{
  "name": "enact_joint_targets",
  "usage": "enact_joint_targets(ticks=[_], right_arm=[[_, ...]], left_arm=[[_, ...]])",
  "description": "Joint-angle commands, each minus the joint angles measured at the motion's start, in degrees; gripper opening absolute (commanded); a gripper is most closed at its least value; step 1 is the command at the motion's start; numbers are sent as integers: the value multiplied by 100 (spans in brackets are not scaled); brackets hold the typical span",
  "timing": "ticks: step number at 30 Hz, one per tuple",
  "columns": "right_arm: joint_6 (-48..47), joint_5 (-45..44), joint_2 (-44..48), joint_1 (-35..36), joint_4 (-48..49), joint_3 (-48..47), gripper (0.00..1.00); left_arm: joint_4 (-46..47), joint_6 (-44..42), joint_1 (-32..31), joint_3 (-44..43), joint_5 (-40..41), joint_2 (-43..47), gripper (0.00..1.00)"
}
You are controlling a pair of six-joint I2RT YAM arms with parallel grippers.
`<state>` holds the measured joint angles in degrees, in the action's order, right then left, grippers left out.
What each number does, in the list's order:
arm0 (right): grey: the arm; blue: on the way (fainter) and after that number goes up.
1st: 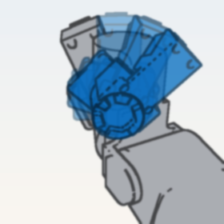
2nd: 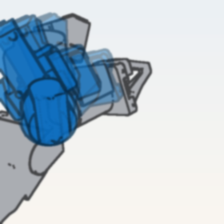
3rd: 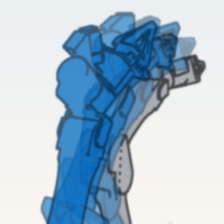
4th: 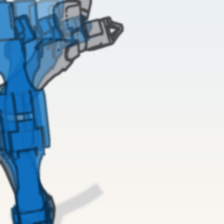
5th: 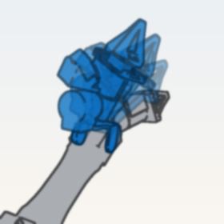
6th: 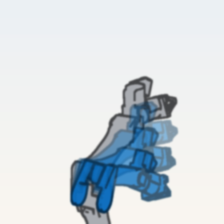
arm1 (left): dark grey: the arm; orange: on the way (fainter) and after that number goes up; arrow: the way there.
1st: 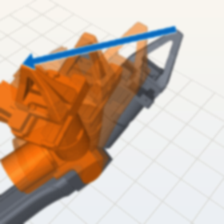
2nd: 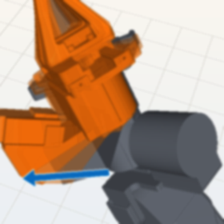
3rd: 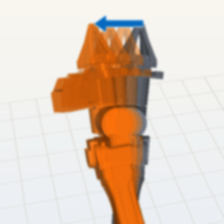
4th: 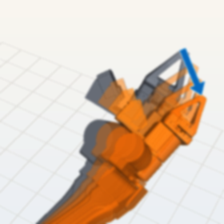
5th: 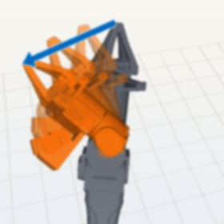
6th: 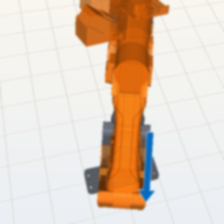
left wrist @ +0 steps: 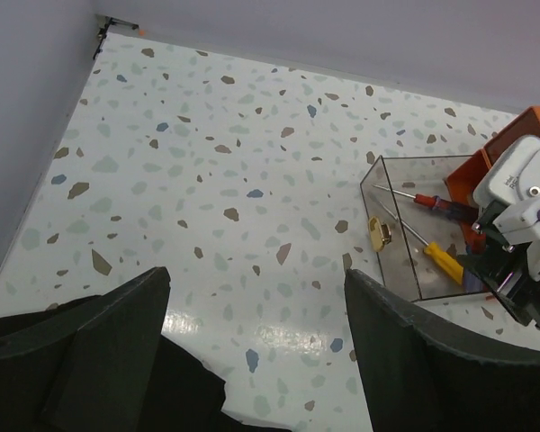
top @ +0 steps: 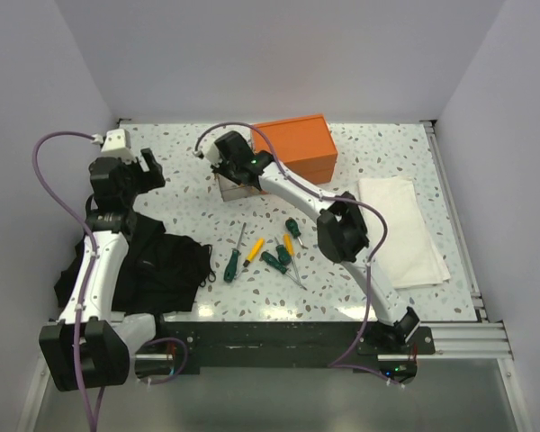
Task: Sort the tools into containers
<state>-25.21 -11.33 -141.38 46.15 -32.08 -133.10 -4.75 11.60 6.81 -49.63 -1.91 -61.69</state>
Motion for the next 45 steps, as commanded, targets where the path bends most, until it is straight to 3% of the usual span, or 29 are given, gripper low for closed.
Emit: enact_joint_targets(ticks=[1,3,7,12,17,20,22,26,34,45], right_arm=[[25,-343,831,104,-115,134,47],[165,-335,1102,131,-132,275,57],[420,-81,1595,148,-176,425,59],[649,412,2386,131,-377,1267,59],[1052,316,3993,96,34,3941,59],[2079,280,4704,-18,237,5166,58],[2730,254,4882,-45,141,5547,56],[3136,220,4963,-45,297,6347,54],[3145,781,4751,-54,579,6542,46],[3023,1511,4646,323,623,6727,45]], left_arm=[[387,141,145,155,-186,280,83],[387,185,224,181,-222,342,83],[387,211,295,278,-309,368,83],[625,361,312,278,-476,202,83],[686,633,312,217,-775,0,82],[669,677,304,190,-802,-62,82],[573,669,304,129,-767,-89,82],[519,642,304,111,-732,-124,81],[484,616,312,181,-688,-124,81],[484,669,356,480,-679,183,80]])
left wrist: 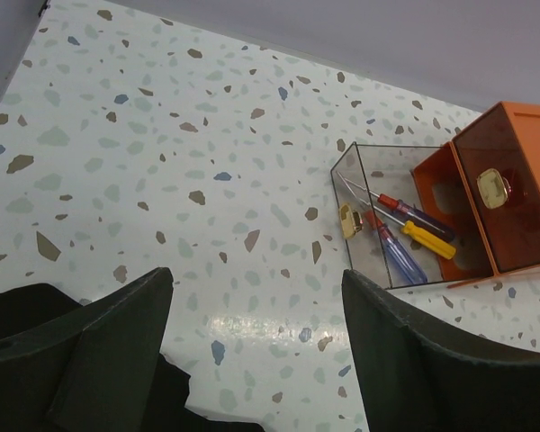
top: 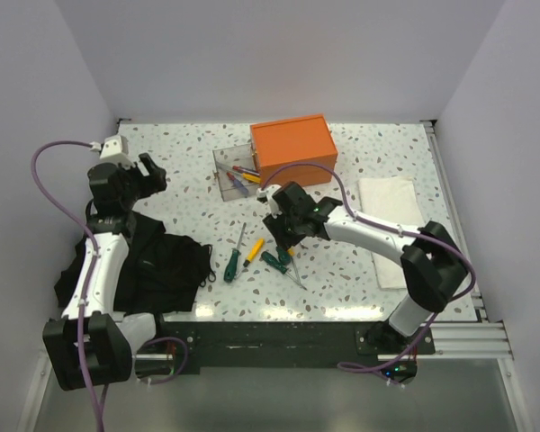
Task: Sort the tools into containers
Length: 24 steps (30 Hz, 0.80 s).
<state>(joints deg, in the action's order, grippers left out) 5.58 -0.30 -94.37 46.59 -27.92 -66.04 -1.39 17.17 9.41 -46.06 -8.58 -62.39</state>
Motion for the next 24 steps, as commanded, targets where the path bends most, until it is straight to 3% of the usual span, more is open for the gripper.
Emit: enact_joint_targets(ticks=[1,5,15,24], right_arm=[[-162,477,-55,368,234,21,45],[-523,452,-265,851,445,-14,46],[-927,38,-1039,1045,402,-181,47],[-998,38,-469,1045,59,-524,50]], left_arm=[[148,120,105,141,-12,315,80],[148,129,122,255,5,464,80],[-107,181,263,194,-21,693,80],[-90,287,342,98,-170,623,80]])
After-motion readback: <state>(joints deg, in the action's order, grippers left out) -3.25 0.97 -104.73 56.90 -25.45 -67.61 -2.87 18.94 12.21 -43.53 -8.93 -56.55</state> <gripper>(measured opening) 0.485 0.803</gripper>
